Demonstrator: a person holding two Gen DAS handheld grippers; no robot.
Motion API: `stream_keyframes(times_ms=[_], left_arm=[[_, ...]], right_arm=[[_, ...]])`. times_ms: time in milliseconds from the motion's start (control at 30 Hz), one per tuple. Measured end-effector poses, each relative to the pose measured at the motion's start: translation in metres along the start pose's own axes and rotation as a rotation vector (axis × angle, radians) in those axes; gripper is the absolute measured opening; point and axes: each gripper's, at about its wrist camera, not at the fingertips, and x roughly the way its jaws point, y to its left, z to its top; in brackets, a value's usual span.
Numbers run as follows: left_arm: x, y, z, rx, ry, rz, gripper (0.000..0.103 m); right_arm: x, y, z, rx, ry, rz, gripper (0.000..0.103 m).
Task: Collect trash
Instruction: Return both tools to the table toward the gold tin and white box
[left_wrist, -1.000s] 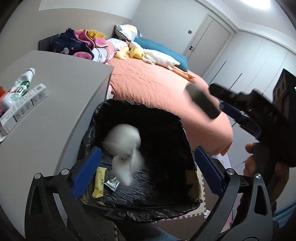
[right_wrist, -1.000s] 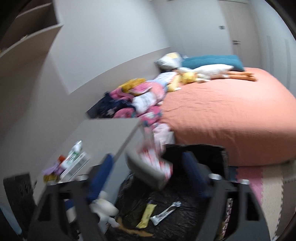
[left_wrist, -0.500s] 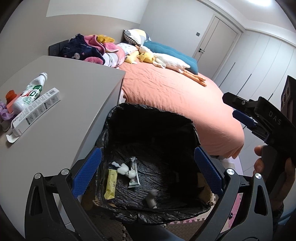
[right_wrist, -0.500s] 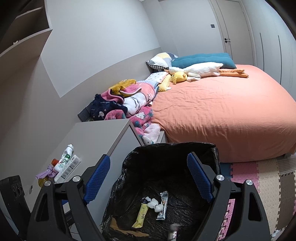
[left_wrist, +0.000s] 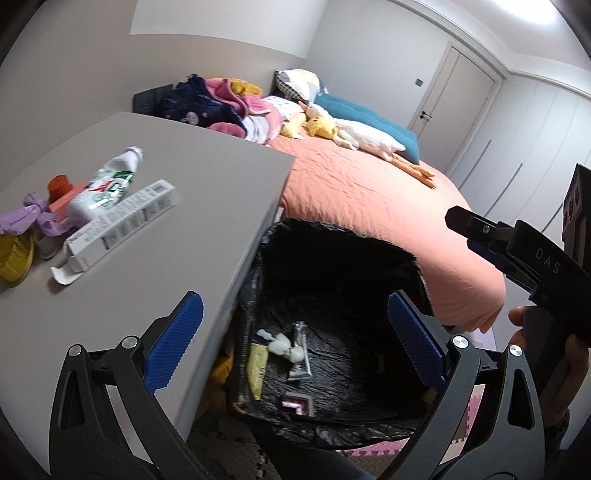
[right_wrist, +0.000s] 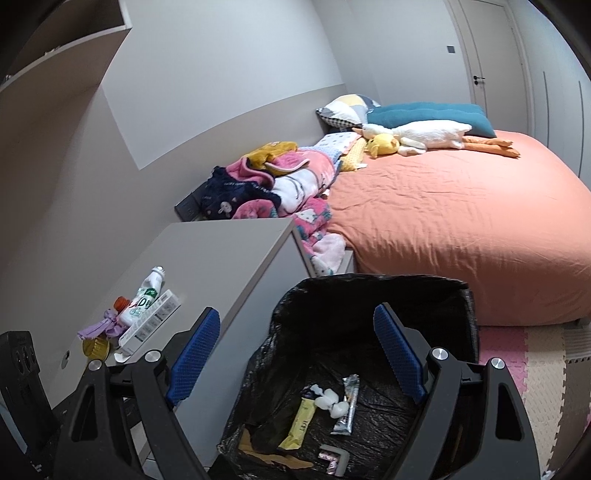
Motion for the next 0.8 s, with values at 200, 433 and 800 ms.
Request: stream_keyframes(times_ms=[200,433,800], left_arm=[[-0.008,0.021,0.002,-0.023,-0.007,0.039,0.097],[-0.023,0.054,0.004,-0.057,-0.027,0.09,0.097],[-0.045,0.105,0.003,-0.122,-0.044,0.158,0.097]], right_arm=[[0.012,0.021,-0.001,-0.022,0.019,0.027,0.085],[0.031,0.057,-0.002,-0.059,0.05,0.068,0.085],[0.061,0.115,-0.009,-0.128,0.104,0.126,0.085]])
